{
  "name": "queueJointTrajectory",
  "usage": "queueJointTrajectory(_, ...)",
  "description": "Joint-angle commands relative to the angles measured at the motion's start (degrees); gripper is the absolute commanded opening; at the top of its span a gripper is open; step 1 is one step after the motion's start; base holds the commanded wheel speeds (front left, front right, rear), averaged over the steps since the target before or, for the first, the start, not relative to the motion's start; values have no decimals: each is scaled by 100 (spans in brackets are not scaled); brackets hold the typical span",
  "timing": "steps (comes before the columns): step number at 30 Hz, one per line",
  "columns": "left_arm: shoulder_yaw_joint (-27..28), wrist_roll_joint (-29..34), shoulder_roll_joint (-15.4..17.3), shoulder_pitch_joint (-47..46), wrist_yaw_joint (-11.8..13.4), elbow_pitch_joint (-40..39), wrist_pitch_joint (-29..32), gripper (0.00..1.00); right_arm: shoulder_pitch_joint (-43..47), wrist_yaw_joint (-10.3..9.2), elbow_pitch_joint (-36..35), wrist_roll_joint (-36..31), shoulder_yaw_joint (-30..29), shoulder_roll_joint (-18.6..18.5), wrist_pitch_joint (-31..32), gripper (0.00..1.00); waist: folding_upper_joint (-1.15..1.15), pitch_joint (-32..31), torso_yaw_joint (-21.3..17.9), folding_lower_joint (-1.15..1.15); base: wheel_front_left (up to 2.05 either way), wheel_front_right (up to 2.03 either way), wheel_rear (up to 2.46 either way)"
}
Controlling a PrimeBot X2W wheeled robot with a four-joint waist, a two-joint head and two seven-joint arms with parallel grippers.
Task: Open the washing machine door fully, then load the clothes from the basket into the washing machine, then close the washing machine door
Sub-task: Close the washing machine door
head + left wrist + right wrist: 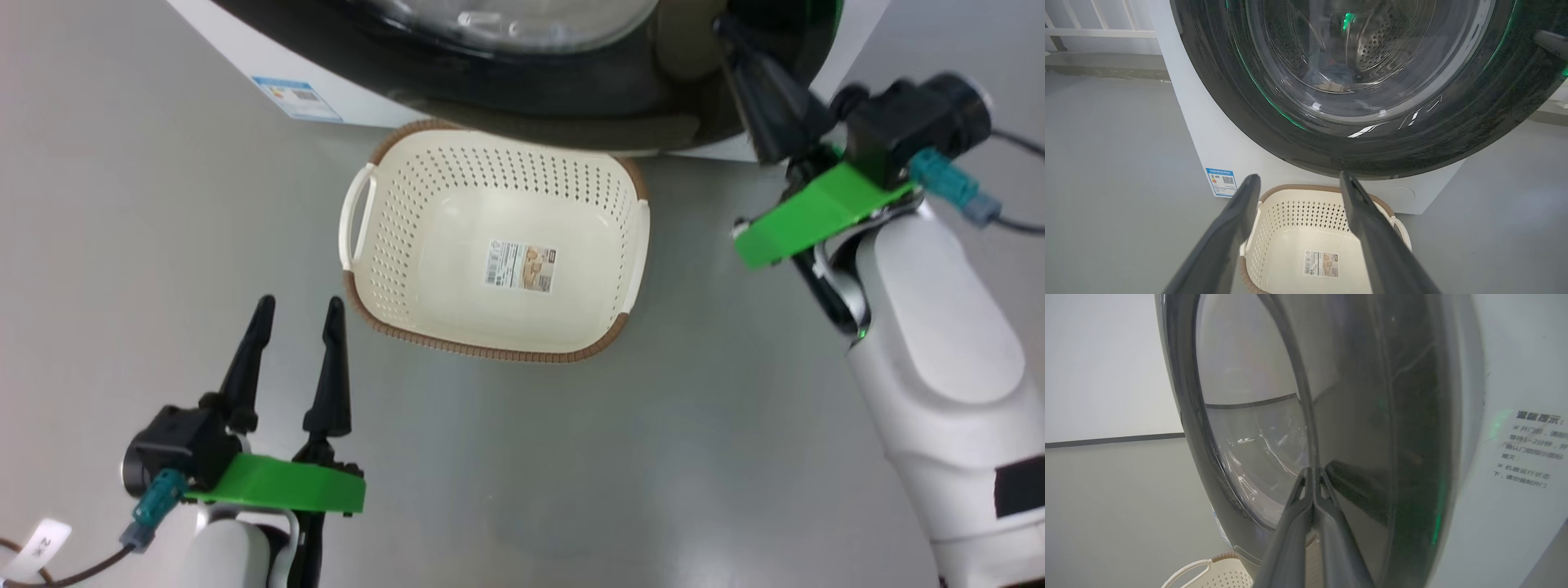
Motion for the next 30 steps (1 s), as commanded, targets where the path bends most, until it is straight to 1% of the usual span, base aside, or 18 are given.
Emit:
queueJointTrajectory(1, 140, -54, 113, -118, -26, -141, -52, 100, -144, 0, -86, -100, 8, 109, -26, 0, 0, 129, 18, 0, 0, 0, 0)
queueJointTrajectory(7, 29, -115, 113, -380, -35, -157, -52, 100, -768, 0, 126, -108, -103, 131, -26, 0, 0, 408, 43, 0, 0, 0, 0)
queueJointTrajectory(15, -90, -174, 113, -589, -55, -143, -52, 100, -1444, 0, 296, -49, -310, 258, -26, 0, 0, 688, 84, 0, 0, 0, 0)
queueJointTrajectory(22, -146, -189, 113, -684, -66, -120, -52, 100, -1800, 0, 381, -37, -350, 297, -26, 0, 0, 778, 84, 0, 0, 0, 0)
queueJointTrajectory(30, -150, -193, 113, -729, -72, -95, -52, 100, -1974, 0, 443, 7, -367, 293, -26, 0, 0, 775, 36, 0, 0, 0, 0)
